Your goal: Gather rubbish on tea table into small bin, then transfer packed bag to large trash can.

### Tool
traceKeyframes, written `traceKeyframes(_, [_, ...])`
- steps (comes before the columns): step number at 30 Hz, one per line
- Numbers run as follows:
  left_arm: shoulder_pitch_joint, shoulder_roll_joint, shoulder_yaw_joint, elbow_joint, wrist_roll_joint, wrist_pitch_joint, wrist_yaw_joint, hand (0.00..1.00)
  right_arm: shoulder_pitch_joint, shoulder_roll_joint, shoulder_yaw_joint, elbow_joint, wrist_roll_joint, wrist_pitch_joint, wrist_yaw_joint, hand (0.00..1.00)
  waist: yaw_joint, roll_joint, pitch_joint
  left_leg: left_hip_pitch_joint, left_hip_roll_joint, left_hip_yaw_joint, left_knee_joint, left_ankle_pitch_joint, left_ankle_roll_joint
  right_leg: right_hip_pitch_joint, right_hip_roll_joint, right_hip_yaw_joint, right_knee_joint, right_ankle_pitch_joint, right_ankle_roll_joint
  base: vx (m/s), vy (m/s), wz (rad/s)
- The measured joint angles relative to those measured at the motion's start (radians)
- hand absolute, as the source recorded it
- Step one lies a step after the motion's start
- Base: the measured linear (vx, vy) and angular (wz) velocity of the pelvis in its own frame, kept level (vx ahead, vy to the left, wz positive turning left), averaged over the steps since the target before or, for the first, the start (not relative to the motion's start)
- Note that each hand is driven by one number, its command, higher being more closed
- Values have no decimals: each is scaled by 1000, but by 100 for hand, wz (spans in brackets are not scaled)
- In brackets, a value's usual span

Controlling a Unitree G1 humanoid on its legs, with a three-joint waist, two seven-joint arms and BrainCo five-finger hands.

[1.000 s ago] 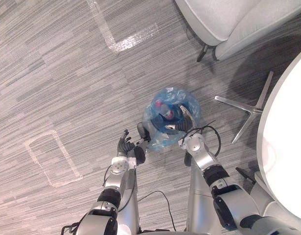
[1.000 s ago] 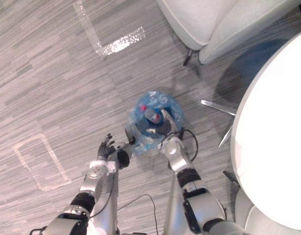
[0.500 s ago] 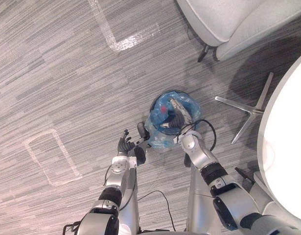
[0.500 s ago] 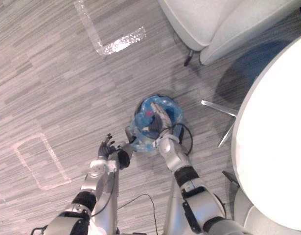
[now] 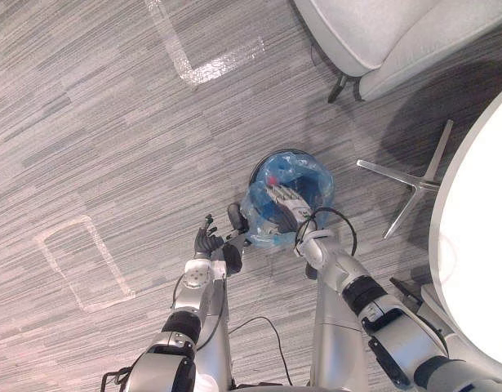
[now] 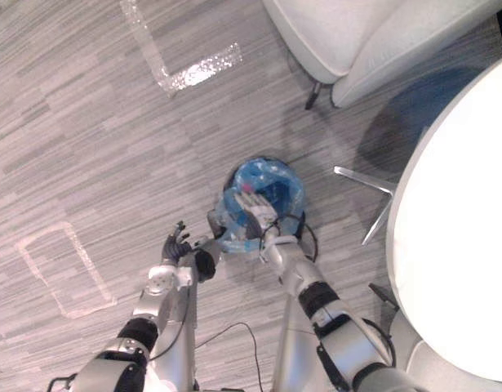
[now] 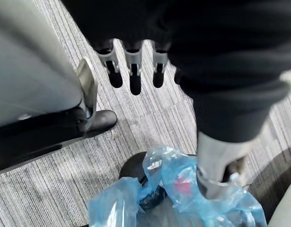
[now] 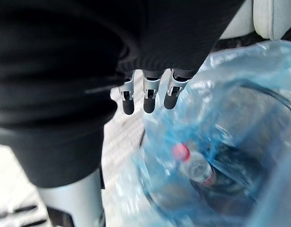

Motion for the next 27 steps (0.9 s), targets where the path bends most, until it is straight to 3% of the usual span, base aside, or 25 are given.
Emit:
traceKeyframes(13, [-61,-4,2,39,-2,-10,20,0,-33,39,-36,193,-61,48,-12,0,-4,-1,0,-40,-9,13,-32,25,11,-53,-2,9,-12,12,2,1,-10,2])
traceKeyframes(14, [-67,-6,2,39,-2,-10,20,0,-36,43,-41,197,-61,50,-12,100,-4,-1,0,-44,-9,13,-31,26,11,-58,-2,10,-9,12,2,-4,-17,4])
traceKeyframes(27, [-109,-22,38,40,-10,-15,40,0,-86,83,-53,234,-48,64,-12,100,-4,-5,-2,-92,-10,9,-35,33,1,-109,-4,7,1,15,0,-9,-8,2])
